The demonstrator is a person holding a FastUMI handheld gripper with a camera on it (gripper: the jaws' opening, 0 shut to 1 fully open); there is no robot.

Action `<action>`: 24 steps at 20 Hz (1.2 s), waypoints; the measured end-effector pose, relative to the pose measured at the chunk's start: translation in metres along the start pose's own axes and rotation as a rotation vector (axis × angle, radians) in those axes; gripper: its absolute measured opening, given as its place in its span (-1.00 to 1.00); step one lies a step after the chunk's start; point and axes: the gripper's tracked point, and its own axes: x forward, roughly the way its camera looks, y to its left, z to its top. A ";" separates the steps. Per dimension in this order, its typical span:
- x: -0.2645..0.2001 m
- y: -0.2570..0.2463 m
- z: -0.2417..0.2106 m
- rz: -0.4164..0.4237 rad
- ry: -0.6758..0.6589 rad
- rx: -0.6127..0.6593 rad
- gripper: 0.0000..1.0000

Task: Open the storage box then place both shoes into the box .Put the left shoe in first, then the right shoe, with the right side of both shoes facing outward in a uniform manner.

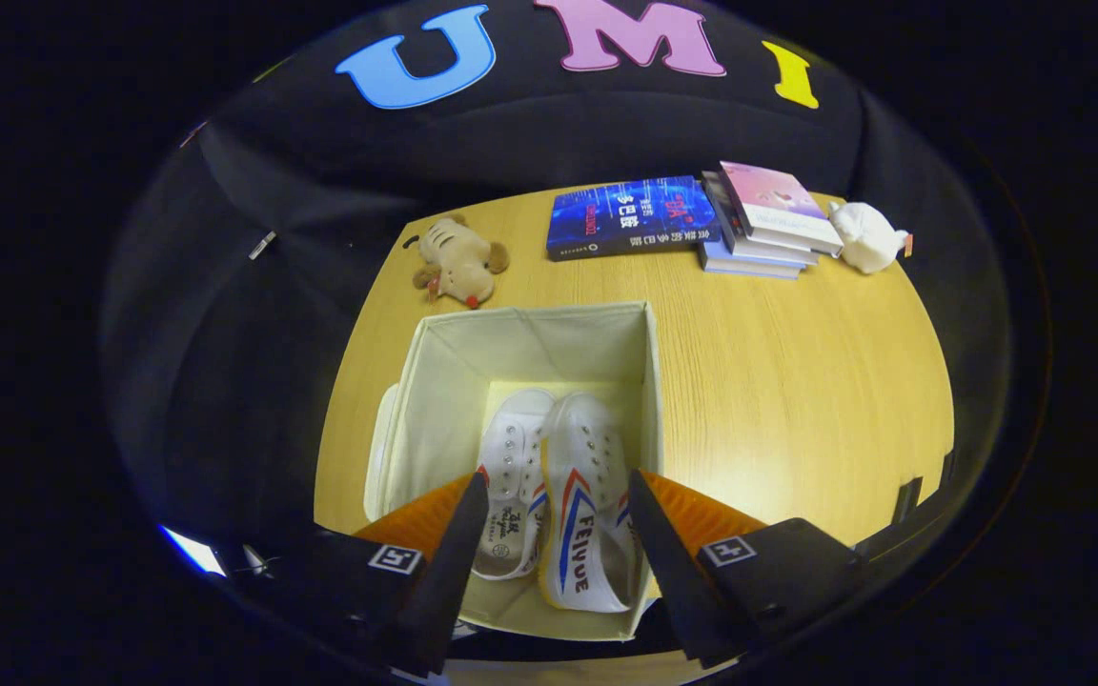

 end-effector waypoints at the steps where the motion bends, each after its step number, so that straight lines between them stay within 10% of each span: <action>1: -0.004 -0.004 0.003 -0.006 -0.021 -0.006 0.91; 24: -0.222 -0.247 0.200 -0.048 -0.874 -0.191 0.97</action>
